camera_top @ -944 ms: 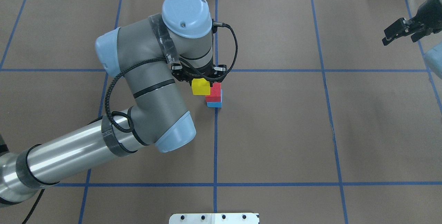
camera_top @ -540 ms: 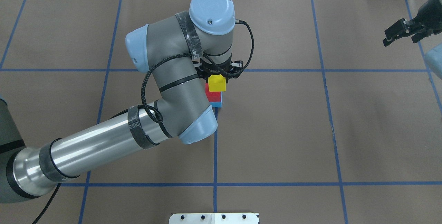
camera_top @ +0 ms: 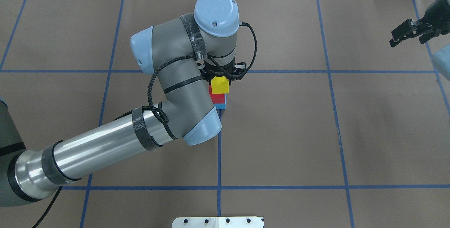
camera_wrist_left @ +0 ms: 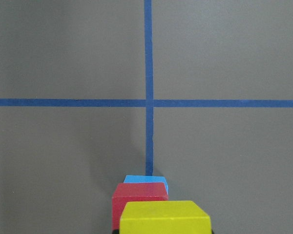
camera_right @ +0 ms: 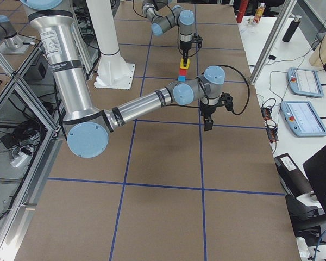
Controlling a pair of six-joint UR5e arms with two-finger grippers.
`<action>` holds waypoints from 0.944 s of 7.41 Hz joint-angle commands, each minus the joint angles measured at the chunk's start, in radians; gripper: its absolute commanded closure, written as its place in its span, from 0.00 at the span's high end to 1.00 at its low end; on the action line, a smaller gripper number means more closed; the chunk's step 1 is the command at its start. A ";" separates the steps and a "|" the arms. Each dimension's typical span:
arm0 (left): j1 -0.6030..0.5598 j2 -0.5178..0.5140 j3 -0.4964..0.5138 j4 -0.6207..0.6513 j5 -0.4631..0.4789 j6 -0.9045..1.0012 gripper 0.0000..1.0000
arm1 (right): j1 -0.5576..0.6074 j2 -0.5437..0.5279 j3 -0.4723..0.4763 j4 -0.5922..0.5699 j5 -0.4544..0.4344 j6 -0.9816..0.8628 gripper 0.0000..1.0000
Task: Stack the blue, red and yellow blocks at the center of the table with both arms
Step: 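Lower the yellow cube onto the red cube and open the left gripper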
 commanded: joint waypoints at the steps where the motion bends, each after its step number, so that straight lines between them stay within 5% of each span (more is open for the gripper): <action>1: 0.004 0.016 0.001 -0.001 0.000 0.000 0.00 | -0.001 0.002 -0.002 0.002 -0.002 0.000 0.99; 7: 0.024 0.026 -0.004 -0.017 -0.002 0.002 0.00 | -0.001 0.002 -0.005 0.002 -0.002 -0.002 0.99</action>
